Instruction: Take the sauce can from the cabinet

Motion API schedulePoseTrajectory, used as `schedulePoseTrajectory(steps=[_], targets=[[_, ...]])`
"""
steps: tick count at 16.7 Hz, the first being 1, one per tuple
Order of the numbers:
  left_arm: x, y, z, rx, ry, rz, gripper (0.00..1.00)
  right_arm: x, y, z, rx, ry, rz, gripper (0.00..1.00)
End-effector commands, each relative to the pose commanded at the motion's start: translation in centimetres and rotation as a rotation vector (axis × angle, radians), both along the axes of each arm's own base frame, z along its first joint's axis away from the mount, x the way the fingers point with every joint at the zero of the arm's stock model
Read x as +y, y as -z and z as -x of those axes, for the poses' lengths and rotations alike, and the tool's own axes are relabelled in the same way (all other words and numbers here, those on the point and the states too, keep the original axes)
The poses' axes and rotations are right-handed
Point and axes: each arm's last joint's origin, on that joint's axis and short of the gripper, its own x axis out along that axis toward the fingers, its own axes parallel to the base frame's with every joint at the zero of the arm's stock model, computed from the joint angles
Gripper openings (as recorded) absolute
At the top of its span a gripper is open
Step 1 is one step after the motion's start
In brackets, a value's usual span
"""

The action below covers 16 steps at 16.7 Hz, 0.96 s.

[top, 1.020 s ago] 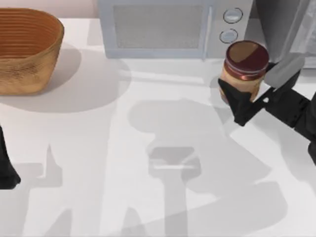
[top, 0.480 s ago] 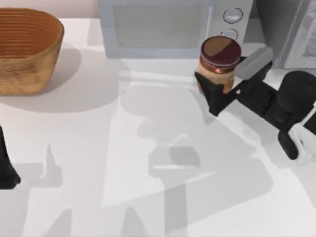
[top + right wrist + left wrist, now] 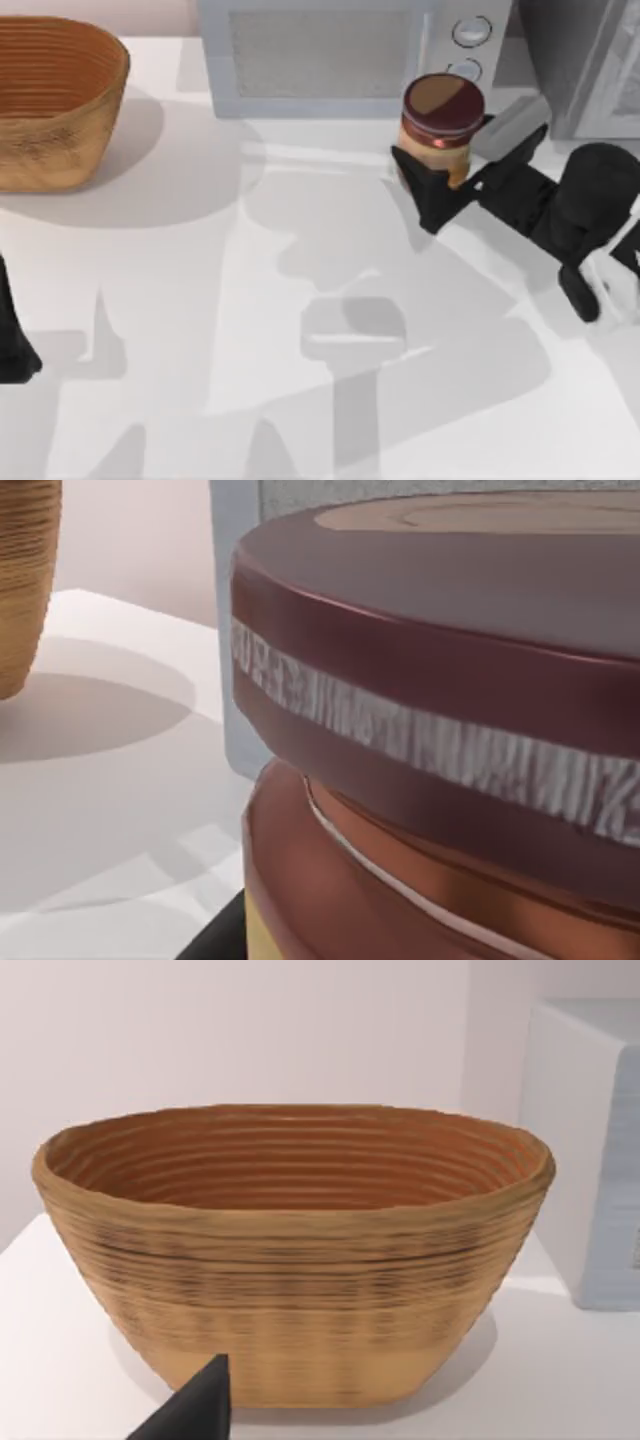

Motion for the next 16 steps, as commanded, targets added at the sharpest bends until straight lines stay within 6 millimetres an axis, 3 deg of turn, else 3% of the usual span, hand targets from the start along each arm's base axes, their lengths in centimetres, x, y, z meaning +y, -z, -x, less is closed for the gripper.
schedulePoseTrajectory(steps=[10,16], targets=[[0.0,0.0,0.0,0.0,0.0,0.0,1.0,0.0,0.0,0.0,0.0,0.0,0.0,0.98],[0.0,0.0,0.0,0.0,0.0,0.0,1.0,0.0,0.0,0.0,0.0,0.0,0.0,1.0]])
